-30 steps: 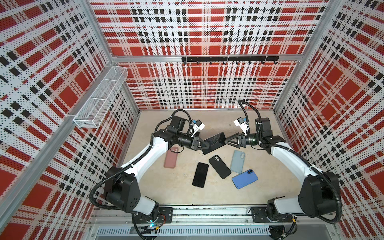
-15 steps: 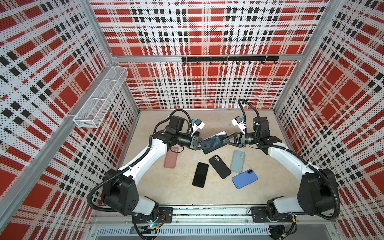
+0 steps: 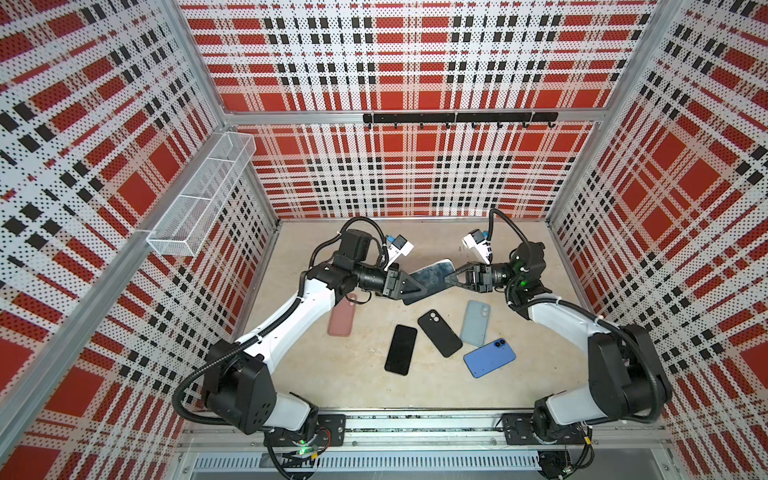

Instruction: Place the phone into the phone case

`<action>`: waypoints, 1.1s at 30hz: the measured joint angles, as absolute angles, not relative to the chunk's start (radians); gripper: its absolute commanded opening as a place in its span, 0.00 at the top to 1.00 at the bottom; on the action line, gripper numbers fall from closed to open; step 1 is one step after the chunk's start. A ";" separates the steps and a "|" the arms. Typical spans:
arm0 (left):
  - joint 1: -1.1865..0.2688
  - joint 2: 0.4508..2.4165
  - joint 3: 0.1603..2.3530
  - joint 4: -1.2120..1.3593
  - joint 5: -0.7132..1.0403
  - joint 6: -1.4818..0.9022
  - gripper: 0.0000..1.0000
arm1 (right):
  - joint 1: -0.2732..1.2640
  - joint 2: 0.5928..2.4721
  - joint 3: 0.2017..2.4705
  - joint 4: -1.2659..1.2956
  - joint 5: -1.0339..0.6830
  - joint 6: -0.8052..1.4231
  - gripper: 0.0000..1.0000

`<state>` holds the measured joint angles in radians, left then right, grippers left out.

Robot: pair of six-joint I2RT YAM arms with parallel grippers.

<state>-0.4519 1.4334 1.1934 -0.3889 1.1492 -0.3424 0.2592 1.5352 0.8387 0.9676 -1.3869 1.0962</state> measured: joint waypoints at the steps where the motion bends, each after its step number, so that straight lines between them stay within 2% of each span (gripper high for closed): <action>1: -0.450 1.429 1.193 -0.381 1.145 -0.349 0.29 | 0.254 1.563 0.839 1.041 -1.386 1.154 1.00; 5: -0.418 1.393 1.174 -0.358 1.092 -0.377 0.24 | 0.232 1.624 0.840 1.199 -1.374 1.302 1.00; 9: -0.346 1.320 1.143 -0.360 0.964 -0.394 0.22 | 0.189 1.608 0.840 1.145 -1.330 1.274 1.00; 11: -0.322 1.280 1.136 -0.372 0.884 -0.398 0.22 | 0.176 1.565 0.842 0.952 -1.285 1.145 1.00; 15: -0.327 1.216 1.142 -0.426 0.661 -0.390 0.27 | 0.176 1.451 0.947 0.340 -1.069 0.751 1.00; 18: -0.387 1.209 1.172 -0.502 0.431 -0.360 0.30 | 0.184 1.388 0.985 0.110 -0.925 0.592 1.00; 23: -0.575 1.258 1.215 -0.618 0.072 -0.266 0.31 | 0.189 1.303 0.960 -0.157 -0.643 0.475 1.00; 28: -0.719 1.416 1.270 -0.685 -0.112 -0.177 0.32 | 0.189 1.210 0.885 -0.350 -0.365 0.444 1.00; 33: -0.801 1.629 1.349 -0.713 -0.182 -0.117 0.36 | 0.187 1.115 0.801 -0.446 -0.212 0.440 1.00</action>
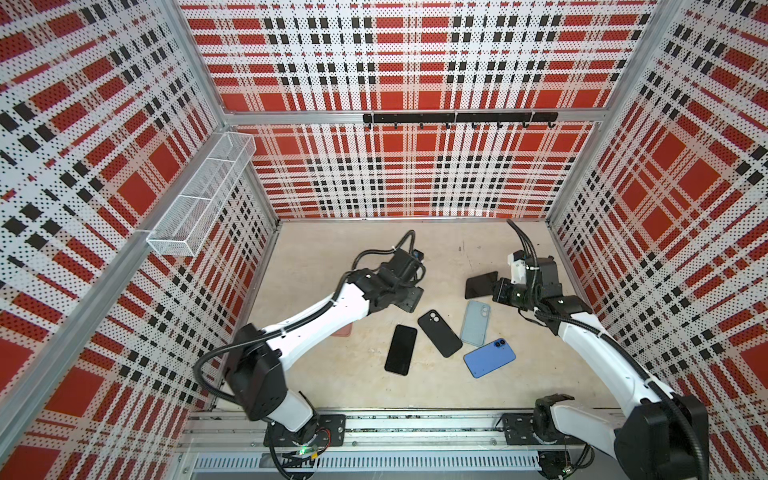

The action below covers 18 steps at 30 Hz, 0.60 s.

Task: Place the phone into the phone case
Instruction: 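Grip the black case with the left gripper while the right holds the phone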

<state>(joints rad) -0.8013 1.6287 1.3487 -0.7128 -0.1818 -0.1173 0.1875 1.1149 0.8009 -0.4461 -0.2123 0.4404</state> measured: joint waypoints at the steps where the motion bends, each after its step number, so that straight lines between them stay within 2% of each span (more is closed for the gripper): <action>1: -0.811 1.679 1.372 -0.715 -0.183 -0.107 0.37 | 0.187 1.098 0.786 -0.459 -0.194 0.440 1.00; 7: -0.826 1.927 1.498 -0.720 -0.149 -0.063 0.43 | 0.184 1.047 0.736 -0.491 -0.135 0.438 1.00; 14: -0.826 2.075 1.563 -0.734 -0.103 -0.036 0.46 | 0.171 0.998 0.730 -0.498 -0.111 0.436 1.00; 18: -0.823 2.127 1.585 -0.735 -0.089 -0.029 0.57 | 0.163 0.991 0.730 -0.498 -0.103 0.434 1.00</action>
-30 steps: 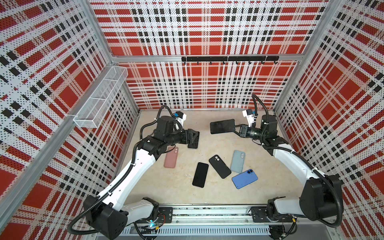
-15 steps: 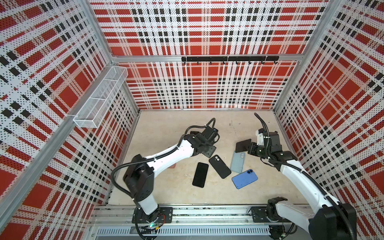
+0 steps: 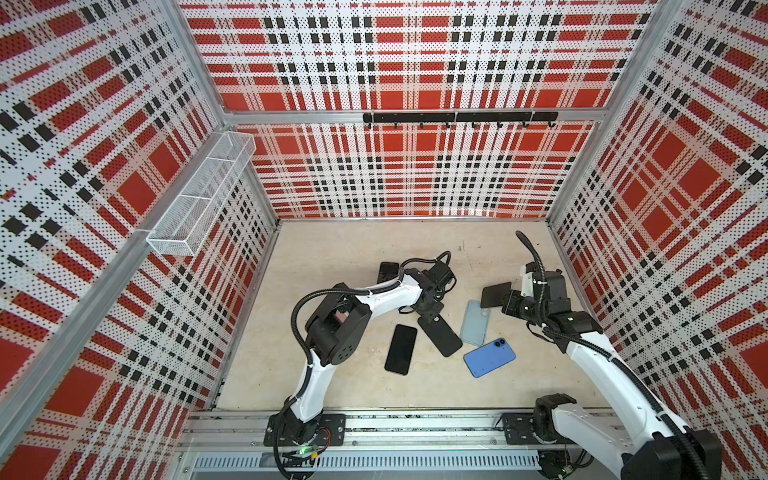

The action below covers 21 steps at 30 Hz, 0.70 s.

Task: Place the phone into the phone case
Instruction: 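Grip the black case with the left gripper while the right holds the phone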

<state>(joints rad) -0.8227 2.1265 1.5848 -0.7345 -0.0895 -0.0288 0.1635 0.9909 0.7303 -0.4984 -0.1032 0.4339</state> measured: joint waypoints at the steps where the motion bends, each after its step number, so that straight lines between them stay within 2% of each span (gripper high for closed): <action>1: -0.819 2.139 1.588 -0.736 -0.085 -0.029 0.60 | 0.162 0.991 0.730 -0.498 -0.103 0.433 1.00; 6: -0.804 2.147 1.597 -0.725 -0.072 -0.040 0.76 | 0.161 0.992 0.730 -0.498 -0.104 0.432 1.00; 11: -0.786 2.148 1.589 -0.710 -0.066 -0.056 0.85 | 0.161 1.009 0.730 -0.492 -0.107 0.433 1.00; 16: -0.759 2.146 1.576 -0.681 -0.060 -0.078 0.93 | 0.161 1.034 0.731 -0.480 -0.116 0.434 1.00; 21: -0.723 2.126 1.546 -0.659 -0.097 -0.128 0.93 | 0.161 1.047 0.731 -0.467 -0.128 0.434 1.00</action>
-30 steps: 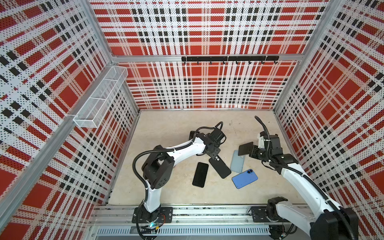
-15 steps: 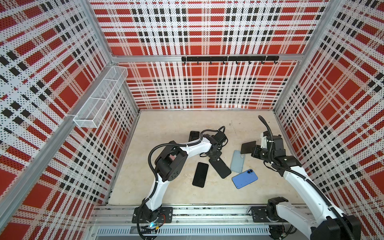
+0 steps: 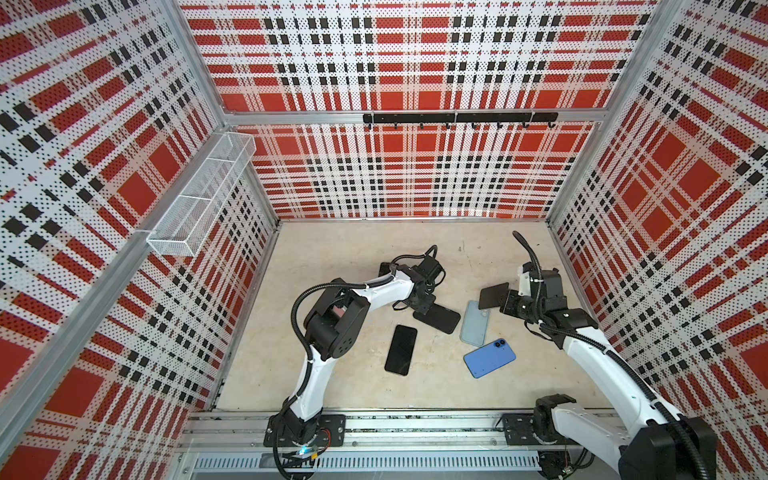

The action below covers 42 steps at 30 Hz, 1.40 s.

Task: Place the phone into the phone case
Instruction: 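Grip the black case with the left gripper while the right holds the phone, then raise the black case with the left gripper while the right brings the phone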

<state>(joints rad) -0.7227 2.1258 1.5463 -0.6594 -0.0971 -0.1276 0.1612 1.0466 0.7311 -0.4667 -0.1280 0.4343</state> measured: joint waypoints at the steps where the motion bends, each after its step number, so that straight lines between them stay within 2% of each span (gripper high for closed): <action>1: -0.714 2.119 1.536 -0.659 -0.115 -0.142 0.93 | 0.161 1.048 0.731 -0.463 -0.131 0.435 1.00; 11: -0.650 2.093 1.514 -0.732 -0.274 -0.341 0.93 | 0.161 1.091 0.741 -0.411 -0.181 0.451 1.00; 17: -0.619 2.115 1.563 -0.754 -0.255 -0.482 0.93 | 0.161 1.101 0.741 -0.354 -0.254 0.464 1.00; 25: -0.599 2.134 1.597 -0.750 -0.189 -0.596 0.83 | 0.161 1.102 0.740 -0.287 -0.326 0.481 1.00; 28: -0.591 2.130 1.594 -0.736 -0.164 -0.613 0.71 | 0.161 1.119 0.741 -0.261 -0.363 0.488 1.00; 29: -0.585 2.123 1.584 -0.722 -0.152 -0.620 0.64 | 0.161 1.131 0.741 -0.254 -0.378 0.491 1.00; 33: -0.555 2.022 1.478 -0.653 -0.078 -0.626 0.21 | 0.162 1.190 0.748 -0.227 -0.429 0.525 1.00; 34: -0.538 1.980 1.442 -0.632 -0.047 -0.625 0.18 | 0.163 1.207 0.753 -0.221 -0.442 0.538 1.00; 35: -0.517 1.935 1.412 -0.614 -0.011 -0.626 0.00 | 0.168 1.225 0.761 -0.215 -0.451 0.551 1.00; 42: -0.380 1.742 1.245 -0.404 0.269 -0.652 0.00 | 0.284 1.383 0.886 -0.176 -0.463 0.620 1.00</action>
